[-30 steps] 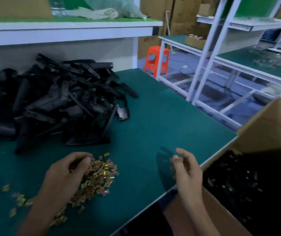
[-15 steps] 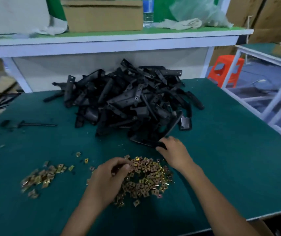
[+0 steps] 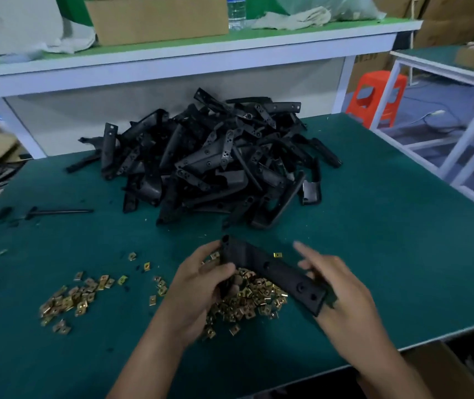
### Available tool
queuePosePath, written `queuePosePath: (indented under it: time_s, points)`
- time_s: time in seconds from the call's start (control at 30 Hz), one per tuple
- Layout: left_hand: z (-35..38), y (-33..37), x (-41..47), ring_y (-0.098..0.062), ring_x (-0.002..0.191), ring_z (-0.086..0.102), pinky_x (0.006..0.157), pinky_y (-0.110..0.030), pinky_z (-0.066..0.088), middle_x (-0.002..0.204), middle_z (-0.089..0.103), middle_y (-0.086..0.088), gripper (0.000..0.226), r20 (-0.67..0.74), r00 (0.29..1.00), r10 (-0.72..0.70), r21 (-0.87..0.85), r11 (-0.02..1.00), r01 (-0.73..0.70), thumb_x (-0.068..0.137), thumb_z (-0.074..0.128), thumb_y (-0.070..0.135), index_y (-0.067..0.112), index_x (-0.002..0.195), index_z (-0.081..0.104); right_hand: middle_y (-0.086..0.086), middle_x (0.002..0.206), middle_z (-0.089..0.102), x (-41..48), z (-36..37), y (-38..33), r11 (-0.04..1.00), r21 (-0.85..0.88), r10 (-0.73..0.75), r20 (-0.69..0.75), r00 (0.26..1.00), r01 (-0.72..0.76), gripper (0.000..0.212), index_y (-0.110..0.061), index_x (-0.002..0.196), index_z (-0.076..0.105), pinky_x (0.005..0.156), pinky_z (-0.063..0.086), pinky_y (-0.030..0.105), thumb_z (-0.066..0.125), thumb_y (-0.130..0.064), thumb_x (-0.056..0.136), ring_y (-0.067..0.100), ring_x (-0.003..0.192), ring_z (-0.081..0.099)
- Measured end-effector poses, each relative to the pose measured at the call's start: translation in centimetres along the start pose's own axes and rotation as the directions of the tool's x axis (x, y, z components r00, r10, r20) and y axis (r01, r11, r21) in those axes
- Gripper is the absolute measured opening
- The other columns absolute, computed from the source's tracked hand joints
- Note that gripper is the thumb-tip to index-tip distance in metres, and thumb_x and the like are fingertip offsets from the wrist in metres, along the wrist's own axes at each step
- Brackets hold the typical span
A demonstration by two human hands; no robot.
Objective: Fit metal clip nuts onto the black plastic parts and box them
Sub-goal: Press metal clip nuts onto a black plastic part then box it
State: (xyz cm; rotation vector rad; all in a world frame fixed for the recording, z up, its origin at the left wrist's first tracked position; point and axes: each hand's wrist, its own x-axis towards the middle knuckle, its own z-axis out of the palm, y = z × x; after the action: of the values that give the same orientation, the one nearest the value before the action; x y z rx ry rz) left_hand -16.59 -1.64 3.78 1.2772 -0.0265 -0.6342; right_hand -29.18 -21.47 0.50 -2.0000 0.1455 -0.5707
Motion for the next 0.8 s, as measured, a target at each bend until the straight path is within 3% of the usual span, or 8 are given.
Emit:
queuePosePath:
  time_s: [0.07,0.17,0.27,0.37,0.43,0.53,0.7,0.8]
  points:
    - [1.3,-1.1,0.3,-0.020,0.074,0.068,0.064,-0.026,0.057,0.083,0.072,-0.009,0.033,-0.042,0.999,0.013,-0.057,0.998,-0.015,0.095,0.059,-0.003,0.021,0.117,0.066,-0.007,0.121,0.065,-1.0,0.6,-0.4,0.864,0.446,0.234,0.052,0.971,-0.232,0.077,-0.058,0.134,0.052,0.081,0.052,0.018,0.078,-0.003,0.087,0.010,0.104,0.066]
    - [3.7,-2.4,0.7,-0.020,0.078,0.070,0.071,-0.026,0.057,0.089,0.074,-0.013,0.033,0.034,0.999,0.038,-0.086,0.996,-0.035,0.097,0.058,-0.001,0.018,0.124,0.060,-0.003,0.132,0.067,-2.3,2.2,0.1,0.795,0.523,0.252,0.173,0.952,-0.305,0.092,-0.058,0.142,0.044,0.088,0.055,0.026,0.092,-0.020,0.072,0.019,0.116,0.067]
    - [5.1,-3.5,1.9,-0.012,0.089,0.071,0.076,-0.022,0.056,0.096,0.076,0.002,0.019,0.083,0.992,0.098,0.179,0.978,-0.111,0.101,0.057,0.021,0.030,0.115,0.066,0.011,0.128,0.069,-1.5,2.9,0.4,0.683,0.708,0.375,-0.128,0.918,-0.181,0.055,-0.033,0.139,0.058,0.084,0.058,0.027,0.077,-0.035,0.087,0.024,0.105,0.072]
    - [5.1,-3.7,4.5,0.001,0.099,0.062,0.084,-0.017,0.048,0.107,0.071,0.017,0.027,0.170,0.927,0.334,0.790,0.516,-0.331,0.105,0.045,0.038,0.036,0.119,0.067,0.017,0.130,0.064,-0.3,2.2,1.4,0.581,0.803,0.586,-0.300,0.753,-0.132,0.031,-0.019,0.125,0.065,0.076,0.060,0.026,0.054,-0.032,0.099,0.022,0.089,0.072]
    - [5.3,-4.2,6.2,-0.014,0.117,0.052,0.098,-0.028,0.044,0.125,0.063,0.006,0.035,0.278,0.892,0.357,0.925,0.152,-0.349,0.105,0.045,0.035,0.027,0.137,0.059,0.015,0.130,0.064,-0.2,1.8,2.0,0.560,0.820,0.619,-0.319,0.718,-0.119,0.027,-0.018,0.124,0.064,0.074,0.060,0.026,0.050,-0.028,0.103,0.019,0.086,0.072]
    - [5.8,-5.3,7.9,-0.025,0.115,0.047,0.098,-0.036,0.039,0.120,0.059,-0.004,0.034,0.363,0.877,0.314,0.932,-0.111,-0.346,0.105,0.047,0.032,0.025,0.133,0.064,0.012,0.126,0.065,-0.2,1.8,2.3,0.547,0.830,0.627,-0.316,0.712,-0.114,0.031,-0.016,0.126,0.064,0.073,0.060,0.025,0.053,-0.031,0.100,0.018,0.084,0.071]
    - [6.1,-5.0,8.1,-0.020,0.107,0.050,0.096,-0.034,0.041,0.110,0.063,0.002,0.015,0.365,0.863,0.348,0.927,-0.054,-0.371,0.099,0.055,0.023,0.020,0.110,0.065,0.009,0.118,0.069,-0.1,2.0,2.7,0.565,0.813,0.608,-0.291,0.739,-0.144,0.030,-0.015,0.124,0.065,0.071,0.060,0.025,0.055,-0.028,0.099,0.018,0.083,0.071]
    - [5.8,-3.9,6.4,-0.007,0.096,0.060,0.086,-0.027,0.050,0.107,0.067,0.009,0.015,0.263,0.903,0.340,0.880,0.299,-0.369,0.101,0.055,0.025,0.023,0.113,0.062,0.012,0.114,0.071,0.0,2.1,2.4,0.546,0.825,0.601,-0.261,0.756,-0.149,0.038,-0.016,0.126,0.065,0.072,0.060,0.026,0.061,-0.028,0.090,0.019,0.084,0.072]
